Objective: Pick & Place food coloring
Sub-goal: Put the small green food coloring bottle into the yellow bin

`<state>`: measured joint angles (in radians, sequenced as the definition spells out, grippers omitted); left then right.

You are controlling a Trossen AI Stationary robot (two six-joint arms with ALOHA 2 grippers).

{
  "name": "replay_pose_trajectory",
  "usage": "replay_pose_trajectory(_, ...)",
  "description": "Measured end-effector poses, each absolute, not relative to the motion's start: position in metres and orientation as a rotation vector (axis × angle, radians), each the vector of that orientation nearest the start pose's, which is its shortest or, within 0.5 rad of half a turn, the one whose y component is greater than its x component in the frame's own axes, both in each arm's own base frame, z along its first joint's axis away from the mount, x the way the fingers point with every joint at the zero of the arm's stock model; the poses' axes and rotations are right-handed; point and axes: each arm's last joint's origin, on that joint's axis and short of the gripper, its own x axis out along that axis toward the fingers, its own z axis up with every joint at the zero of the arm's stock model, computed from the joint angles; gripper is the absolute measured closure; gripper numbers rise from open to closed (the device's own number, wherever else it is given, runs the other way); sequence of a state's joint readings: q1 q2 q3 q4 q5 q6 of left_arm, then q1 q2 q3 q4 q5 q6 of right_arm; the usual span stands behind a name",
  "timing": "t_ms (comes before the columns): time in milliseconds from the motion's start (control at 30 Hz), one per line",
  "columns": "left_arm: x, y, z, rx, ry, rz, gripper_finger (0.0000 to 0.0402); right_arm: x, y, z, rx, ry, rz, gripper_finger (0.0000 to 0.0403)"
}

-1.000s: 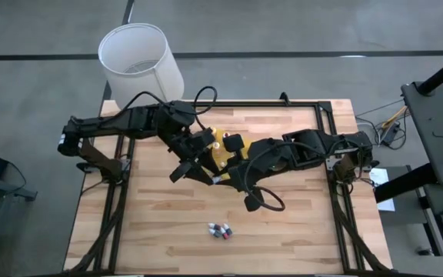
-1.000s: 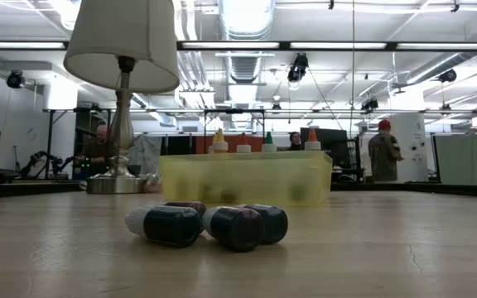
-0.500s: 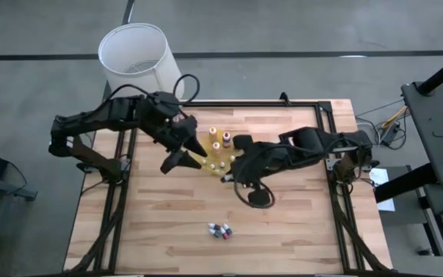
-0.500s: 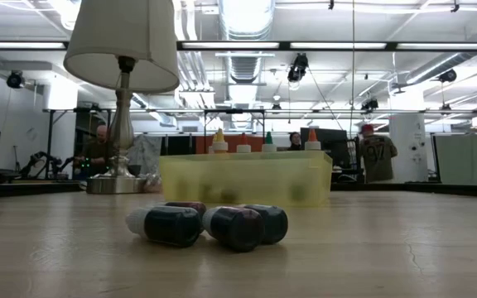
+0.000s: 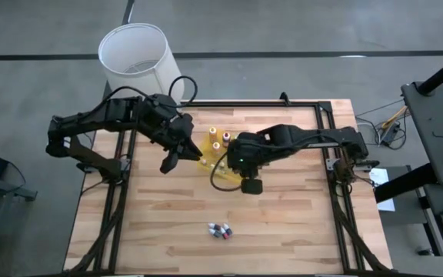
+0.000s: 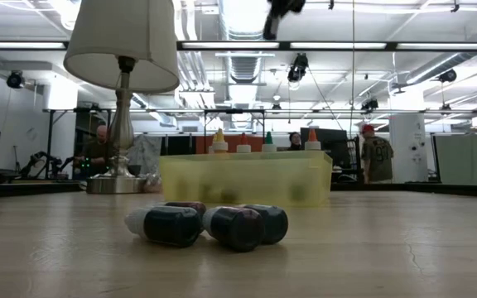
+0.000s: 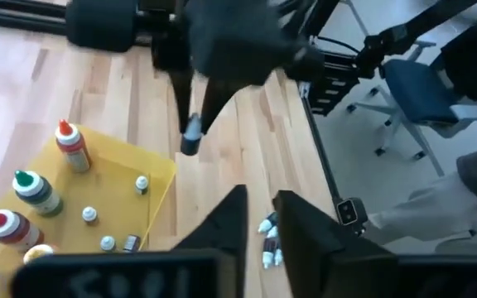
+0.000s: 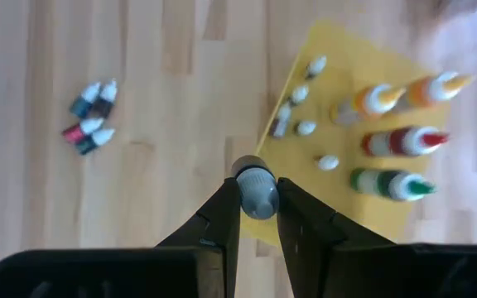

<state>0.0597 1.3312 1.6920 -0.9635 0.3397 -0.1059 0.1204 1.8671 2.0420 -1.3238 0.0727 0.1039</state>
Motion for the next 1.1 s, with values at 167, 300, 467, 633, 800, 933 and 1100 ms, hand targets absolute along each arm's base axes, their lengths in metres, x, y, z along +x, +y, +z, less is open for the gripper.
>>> replay_pose_trajectory(167, 0.241, 0.005, 0.451, -0.212, 0.597, -0.244, 0.0399, 0.374, 0.027, 0.337, 0.021, 1.186, -0.038, 0.0342)
replay_pose_trajectory(300, 0.236, 0.004, 0.454, -0.191, 0.580, -0.250, 0.0401, 0.377, 0.013, 0.308, 0.079, 1.229, -0.096, 0.0343)
replay_pose_trajectory(467, 0.230, 0.004, 0.457, -0.167, 0.565, -0.257, 0.0401, 0.374, -0.004, 0.273, 0.135, 1.301, -0.167, 0.0343)
replay_pose_trajectory(633, 0.229, 0.004, 0.458, -0.159, 0.561, -0.260, 0.0401, 0.372, -0.022, 0.244, 0.209, 1.312, -0.242, 0.0343)
replay_pose_trajectory(800, 0.230, 0.004, 0.454, -0.161, 0.573, -0.260, 0.0401, 0.367, -0.035, 0.227, 0.267, 1.318, -0.302, 0.0343)
replay_pose_trajectory(933, 0.231, 0.004, 0.454, -0.164, 0.576, -0.259, 0.0401, 0.365, -0.041, 0.218, 0.296, 1.317, -0.331, 0.0343)
replay_pose_trajectory(1100, 0.231, 0.004, 0.454, -0.163, 0.576, -0.259, 0.0401, 0.363, -0.045, 0.209, 0.312, 1.316, -0.347, 0.0343)
